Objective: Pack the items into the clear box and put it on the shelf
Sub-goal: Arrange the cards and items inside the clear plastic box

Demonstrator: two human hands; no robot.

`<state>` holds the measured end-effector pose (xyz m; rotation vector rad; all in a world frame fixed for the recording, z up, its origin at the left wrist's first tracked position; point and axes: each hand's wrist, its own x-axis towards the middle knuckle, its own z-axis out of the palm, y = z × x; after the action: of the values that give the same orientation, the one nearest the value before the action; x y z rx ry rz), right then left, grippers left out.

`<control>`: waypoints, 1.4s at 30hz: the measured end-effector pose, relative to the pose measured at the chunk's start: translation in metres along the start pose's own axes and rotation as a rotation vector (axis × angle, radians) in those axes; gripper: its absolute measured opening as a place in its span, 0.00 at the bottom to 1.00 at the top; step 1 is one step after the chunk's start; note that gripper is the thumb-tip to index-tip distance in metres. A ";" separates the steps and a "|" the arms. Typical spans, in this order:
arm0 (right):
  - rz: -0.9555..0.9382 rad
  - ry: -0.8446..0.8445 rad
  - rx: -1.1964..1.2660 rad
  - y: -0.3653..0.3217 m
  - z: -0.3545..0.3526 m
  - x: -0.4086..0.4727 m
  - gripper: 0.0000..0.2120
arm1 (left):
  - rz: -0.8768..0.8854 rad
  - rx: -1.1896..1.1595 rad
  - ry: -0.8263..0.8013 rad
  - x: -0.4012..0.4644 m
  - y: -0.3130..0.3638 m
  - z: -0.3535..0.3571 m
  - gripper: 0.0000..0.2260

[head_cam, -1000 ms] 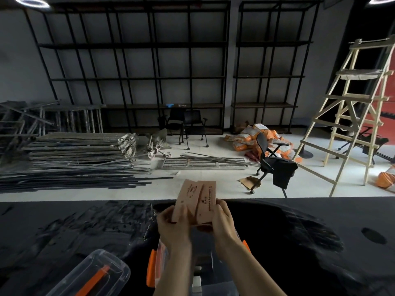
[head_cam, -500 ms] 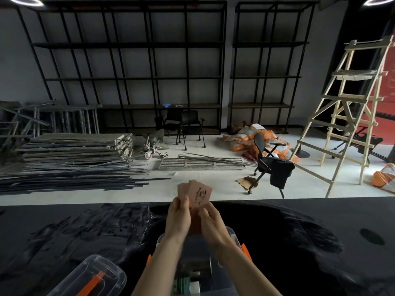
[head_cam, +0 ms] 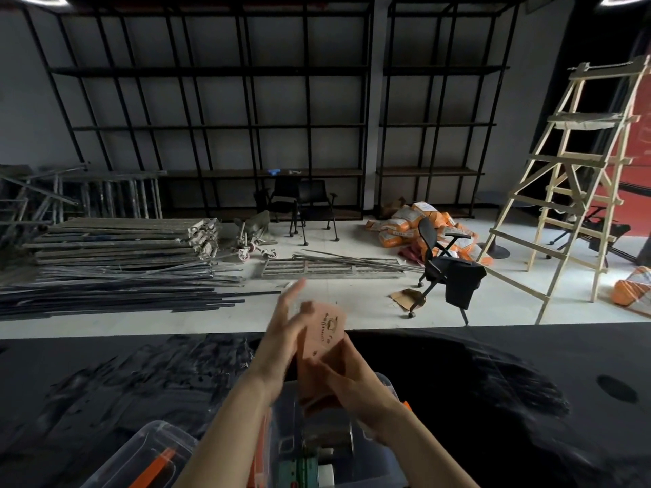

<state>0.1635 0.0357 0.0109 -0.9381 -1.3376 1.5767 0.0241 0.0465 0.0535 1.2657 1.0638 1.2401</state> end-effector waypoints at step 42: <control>0.268 0.367 -0.565 0.004 -0.037 0.000 0.19 | -0.312 0.189 0.154 -0.004 -0.058 0.035 0.14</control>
<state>0.1967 0.0486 0.0018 -1.7217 -1.4533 1.1364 0.0620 0.0446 -0.0026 1.1034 1.4578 1.0278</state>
